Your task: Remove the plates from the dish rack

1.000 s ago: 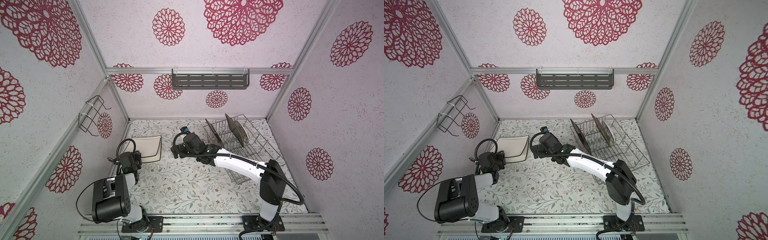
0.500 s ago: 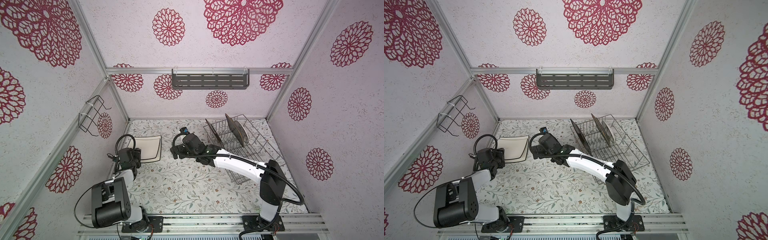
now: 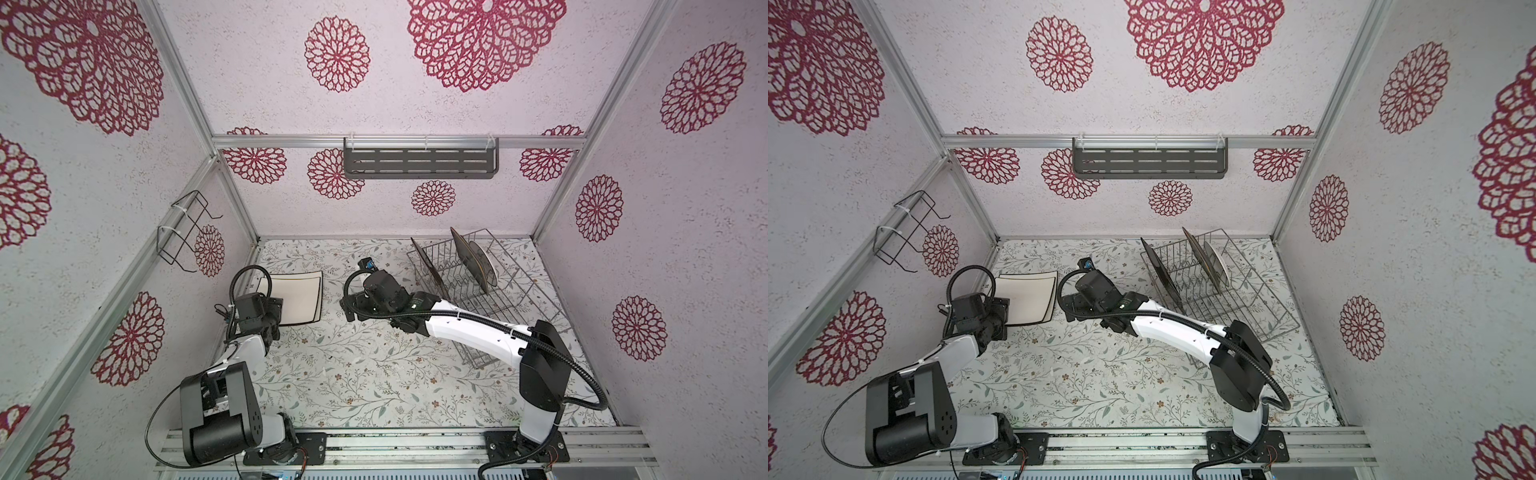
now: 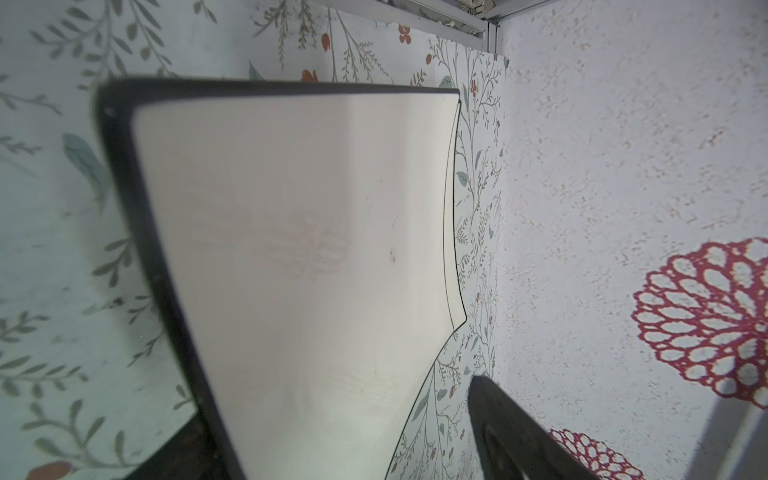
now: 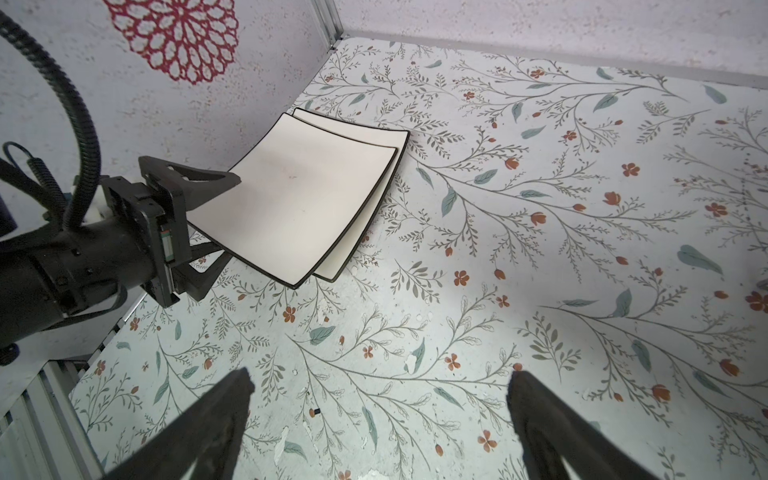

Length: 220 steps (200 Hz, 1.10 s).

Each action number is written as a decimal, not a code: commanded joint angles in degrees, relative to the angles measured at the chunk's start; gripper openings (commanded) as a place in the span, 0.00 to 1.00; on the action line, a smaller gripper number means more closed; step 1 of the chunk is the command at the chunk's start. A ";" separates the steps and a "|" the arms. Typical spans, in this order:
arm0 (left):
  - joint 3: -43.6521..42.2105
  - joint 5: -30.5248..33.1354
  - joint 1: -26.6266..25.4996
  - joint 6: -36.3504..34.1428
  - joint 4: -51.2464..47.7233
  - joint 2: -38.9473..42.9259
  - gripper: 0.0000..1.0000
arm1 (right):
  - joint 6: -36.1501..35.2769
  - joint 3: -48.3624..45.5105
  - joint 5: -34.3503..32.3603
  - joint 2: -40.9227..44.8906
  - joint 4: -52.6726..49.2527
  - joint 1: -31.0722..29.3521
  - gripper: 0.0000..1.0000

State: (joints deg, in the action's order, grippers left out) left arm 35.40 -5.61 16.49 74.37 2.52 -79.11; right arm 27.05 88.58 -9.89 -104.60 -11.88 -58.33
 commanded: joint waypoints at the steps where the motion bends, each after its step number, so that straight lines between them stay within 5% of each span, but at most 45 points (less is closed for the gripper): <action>1: 2.68 -0.37 -0.48 -2.88 -2.11 0.64 0.86 | 0.45 0.02 -1.33 2.10 0.98 -0.30 0.99; 48: 4.10 1.42 -1.18 -3.40 -5.95 0.45 0.89 | 0.46 -0.77 -1.78 2.73 1.03 -0.39 0.99; 78: 5.27 2.00 -1.88 -3.99 -8.61 0.35 1.00 | 0.46 -0.94 -1.89 2.85 1.15 -0.39 0.99; 220: 8.92 7.38 -4.51 -3.42 -19.37 0.32 0.97 | 0.46 -2.52 -2.16 3.90 1.86 -0.50 0.99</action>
State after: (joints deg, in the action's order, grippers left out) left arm 41.95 -0.75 13.39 70.91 -12.93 -79.13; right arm 27.05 85.67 -10.50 -104.12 -11.38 -58.57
